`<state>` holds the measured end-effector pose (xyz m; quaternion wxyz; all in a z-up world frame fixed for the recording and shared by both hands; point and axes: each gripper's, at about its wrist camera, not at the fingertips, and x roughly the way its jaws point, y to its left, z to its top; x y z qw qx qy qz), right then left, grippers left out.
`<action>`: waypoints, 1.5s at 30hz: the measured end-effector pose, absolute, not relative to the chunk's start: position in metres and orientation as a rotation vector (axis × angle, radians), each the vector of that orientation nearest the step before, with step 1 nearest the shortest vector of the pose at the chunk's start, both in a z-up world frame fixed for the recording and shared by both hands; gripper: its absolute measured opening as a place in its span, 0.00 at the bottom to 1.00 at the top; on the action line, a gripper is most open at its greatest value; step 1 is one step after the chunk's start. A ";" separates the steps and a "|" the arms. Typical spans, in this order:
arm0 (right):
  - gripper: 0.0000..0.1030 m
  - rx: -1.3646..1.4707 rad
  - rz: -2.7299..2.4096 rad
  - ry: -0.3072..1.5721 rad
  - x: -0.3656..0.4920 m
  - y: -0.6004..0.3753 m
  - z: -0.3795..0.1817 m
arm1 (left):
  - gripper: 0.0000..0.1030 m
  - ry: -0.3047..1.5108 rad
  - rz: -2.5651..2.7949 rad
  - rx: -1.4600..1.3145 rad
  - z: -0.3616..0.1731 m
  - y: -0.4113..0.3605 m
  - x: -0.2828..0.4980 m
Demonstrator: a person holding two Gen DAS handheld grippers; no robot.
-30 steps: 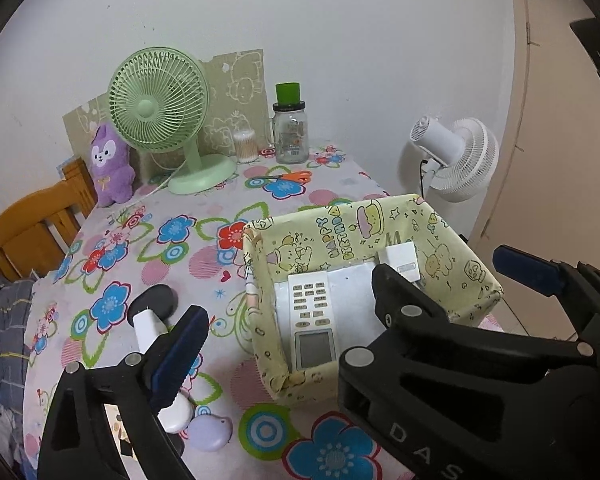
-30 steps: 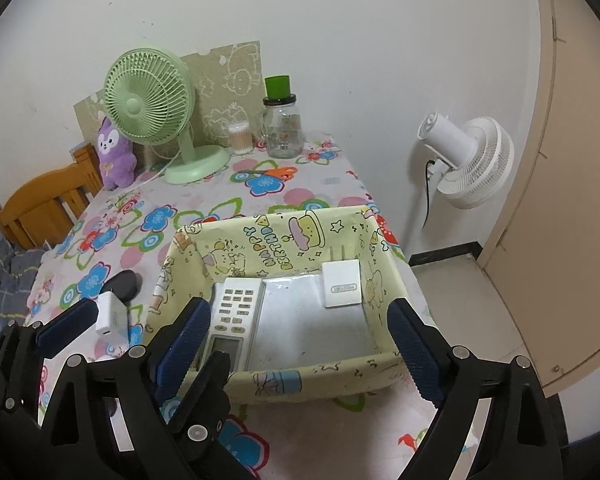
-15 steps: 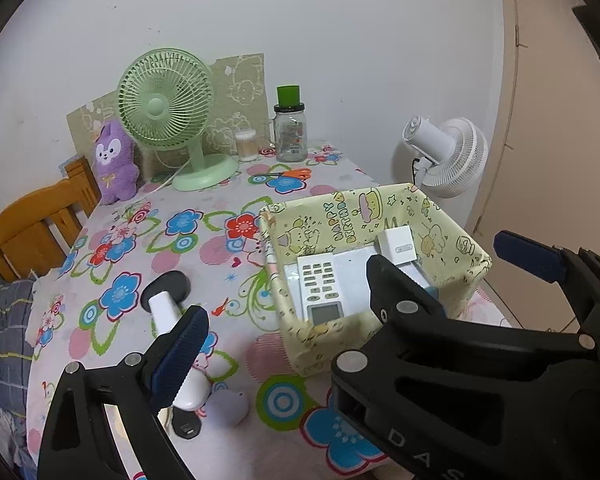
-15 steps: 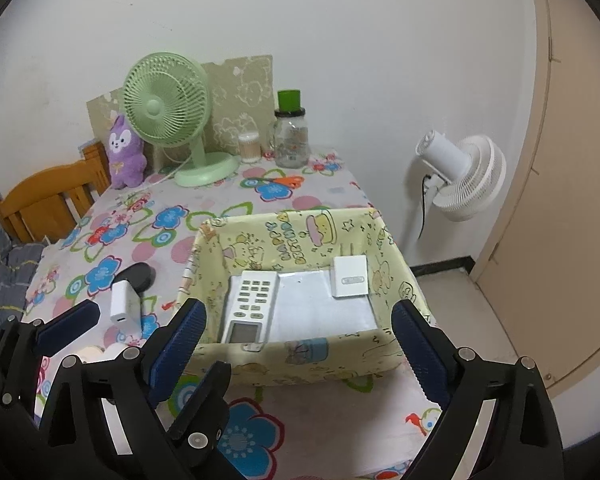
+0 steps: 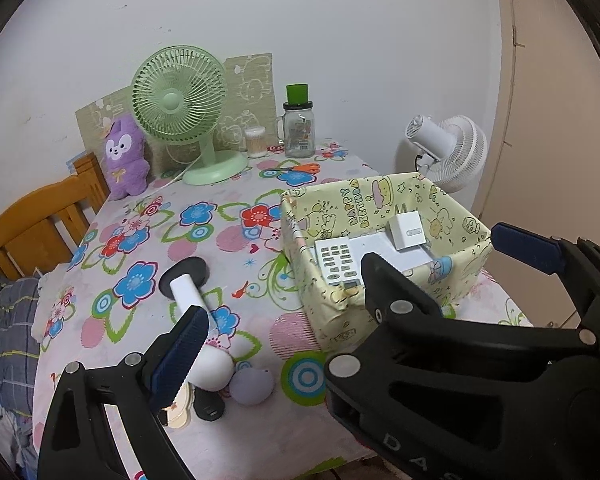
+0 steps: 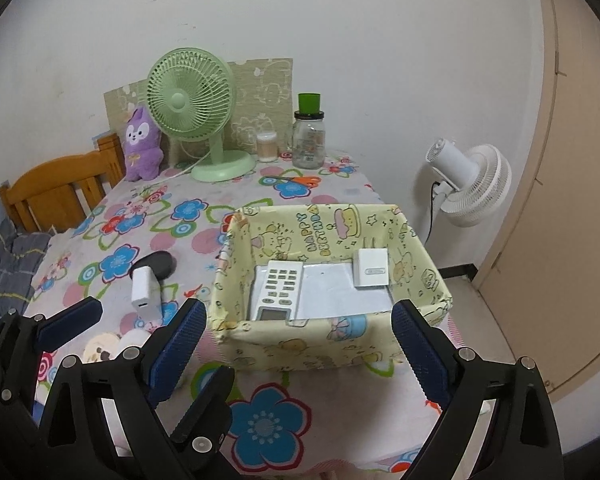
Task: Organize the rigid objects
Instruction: 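Withdraw both tools from the yellow box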
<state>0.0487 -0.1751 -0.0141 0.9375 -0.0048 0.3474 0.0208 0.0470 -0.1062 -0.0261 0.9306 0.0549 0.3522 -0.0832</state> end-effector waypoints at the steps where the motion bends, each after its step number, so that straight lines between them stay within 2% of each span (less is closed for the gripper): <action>1: 0.93 -0.008 0.047 0.710 0.048 -0.173 -0.014 | 0.95 0.721 -0.168 0.113 -0.026 -0.104 0.046; 15: 0.92 -0.013 0.103 0.720 0.045 -0.141 -0.025 | 0.96 0.733 -0.119 0.108 -0.035 -0.074 0.040; 19: 0.89 -0.004 0.116 0.721 0.046 -0.136 -0.029 | 0.96 0.737 -0.103 0.106 -0.038 -0.068 0.040; 45: 0.89 -0.032 0.144 0.792 0.061 -0.085 -0.066 | 0.96 0.810 -0.066 0.036 -0.076 -0.018 0.051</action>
